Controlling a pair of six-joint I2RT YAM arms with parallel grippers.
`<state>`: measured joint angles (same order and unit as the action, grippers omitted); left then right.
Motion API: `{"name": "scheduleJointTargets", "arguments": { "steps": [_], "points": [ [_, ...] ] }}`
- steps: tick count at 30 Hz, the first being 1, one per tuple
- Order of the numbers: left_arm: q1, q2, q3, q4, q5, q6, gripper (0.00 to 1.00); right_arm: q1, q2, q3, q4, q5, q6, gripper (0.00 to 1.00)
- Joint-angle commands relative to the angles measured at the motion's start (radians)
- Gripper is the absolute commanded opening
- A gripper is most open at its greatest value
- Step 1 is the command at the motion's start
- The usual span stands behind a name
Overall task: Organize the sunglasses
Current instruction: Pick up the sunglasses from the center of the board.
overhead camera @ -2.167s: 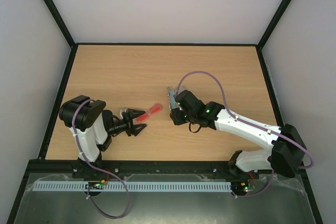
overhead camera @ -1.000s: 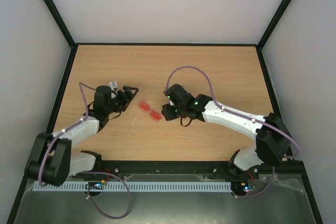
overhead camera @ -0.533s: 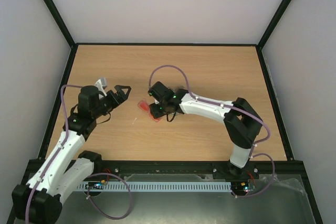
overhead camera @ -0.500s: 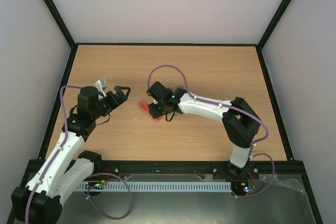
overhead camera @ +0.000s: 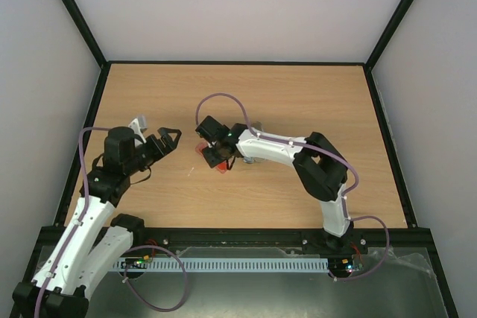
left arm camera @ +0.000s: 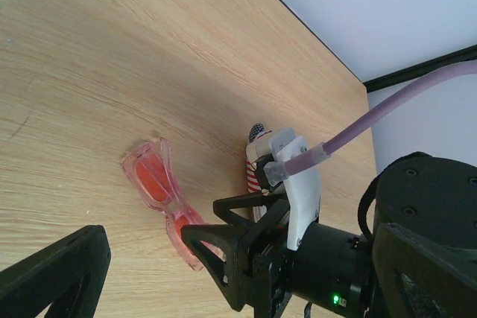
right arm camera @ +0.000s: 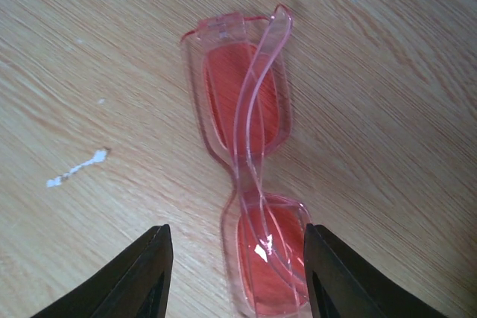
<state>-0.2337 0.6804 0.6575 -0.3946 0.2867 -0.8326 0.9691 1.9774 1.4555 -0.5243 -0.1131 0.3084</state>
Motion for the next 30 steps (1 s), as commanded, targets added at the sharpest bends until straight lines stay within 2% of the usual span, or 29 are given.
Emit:
{"name": "scheduleJointTargets", "arguments": {
  "steps": [1,5,16,26,30],
  "points": [
    [0.012,-0.019,0.027,-0.034,0.003,0.02,0.99,0.005,0.036,0.047,-0.051,0.055,-0.045,0.49],
    [0.015,-0.025,0.022,-0.036,0.003,0.019,0.99,0.008,0.064,0.066,-0.058,0.066,-0.062,0.48],
    [0.025,-0.018,-0.005,-0.006,0.025,0.011,0.99,0.016,0.104,0.095,-0.063,0.071,-0.08,0.34],
    [0.028,-0.012,-0.019,0.01,0.034,0.006,0.99,0.025,0.127,0.106,-0.071,0.086,-0.08,0.3],
    [0.031,-0.01,-0.02,0.011,0.035,0.006,0.99,0.025,0.135,0.111,-0.074,0.09,-0.074,0.25]
  ]
}}
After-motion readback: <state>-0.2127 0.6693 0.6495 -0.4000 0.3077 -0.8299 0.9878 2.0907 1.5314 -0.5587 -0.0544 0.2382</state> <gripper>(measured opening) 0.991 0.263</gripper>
